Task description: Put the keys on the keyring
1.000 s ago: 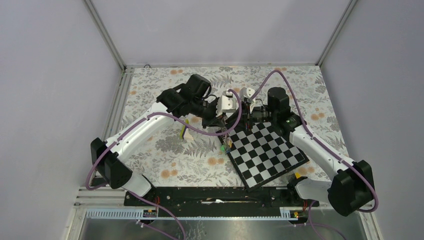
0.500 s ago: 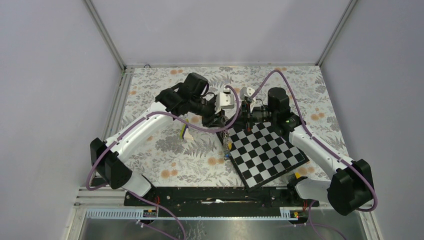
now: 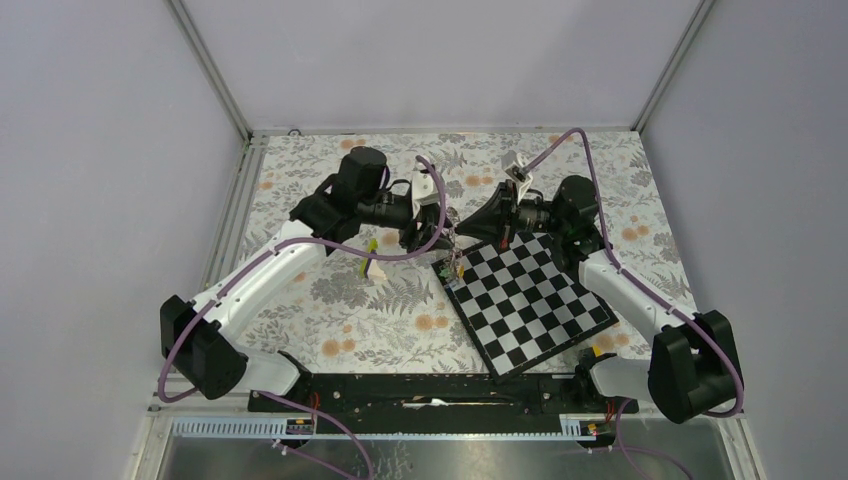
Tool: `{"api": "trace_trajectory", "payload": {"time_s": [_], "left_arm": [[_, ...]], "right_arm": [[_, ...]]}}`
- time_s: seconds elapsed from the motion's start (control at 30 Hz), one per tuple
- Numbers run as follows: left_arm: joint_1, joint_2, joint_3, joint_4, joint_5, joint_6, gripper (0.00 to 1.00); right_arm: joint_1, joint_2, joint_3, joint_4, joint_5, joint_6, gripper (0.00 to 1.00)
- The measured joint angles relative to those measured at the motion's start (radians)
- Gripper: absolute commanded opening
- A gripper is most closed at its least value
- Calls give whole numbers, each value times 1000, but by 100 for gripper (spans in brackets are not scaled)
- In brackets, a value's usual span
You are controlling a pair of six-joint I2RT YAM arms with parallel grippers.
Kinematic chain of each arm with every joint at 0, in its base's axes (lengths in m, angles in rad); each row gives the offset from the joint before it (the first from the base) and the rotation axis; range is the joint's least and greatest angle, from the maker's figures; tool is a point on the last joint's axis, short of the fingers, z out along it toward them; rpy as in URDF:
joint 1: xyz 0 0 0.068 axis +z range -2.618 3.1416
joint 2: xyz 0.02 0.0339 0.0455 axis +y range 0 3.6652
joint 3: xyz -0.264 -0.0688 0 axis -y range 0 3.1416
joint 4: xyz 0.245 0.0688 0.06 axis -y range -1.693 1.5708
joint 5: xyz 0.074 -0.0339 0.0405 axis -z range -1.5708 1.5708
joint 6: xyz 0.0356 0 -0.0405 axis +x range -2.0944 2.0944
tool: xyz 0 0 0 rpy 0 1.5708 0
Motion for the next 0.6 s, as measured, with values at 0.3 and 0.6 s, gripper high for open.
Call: {"api": "trace_trajectory", "payload": {"time_s": [0.3, 0.6], "left_arm": [[6, 0, -35, 106, 26, -97, 31], [14, 0, -43, 126, 49, -125, 19]], "right_arm": [[-5, 3, -14, 128, -3, 109, 0], [-9, 3, -32, 155, -6, 121, 0]]}}
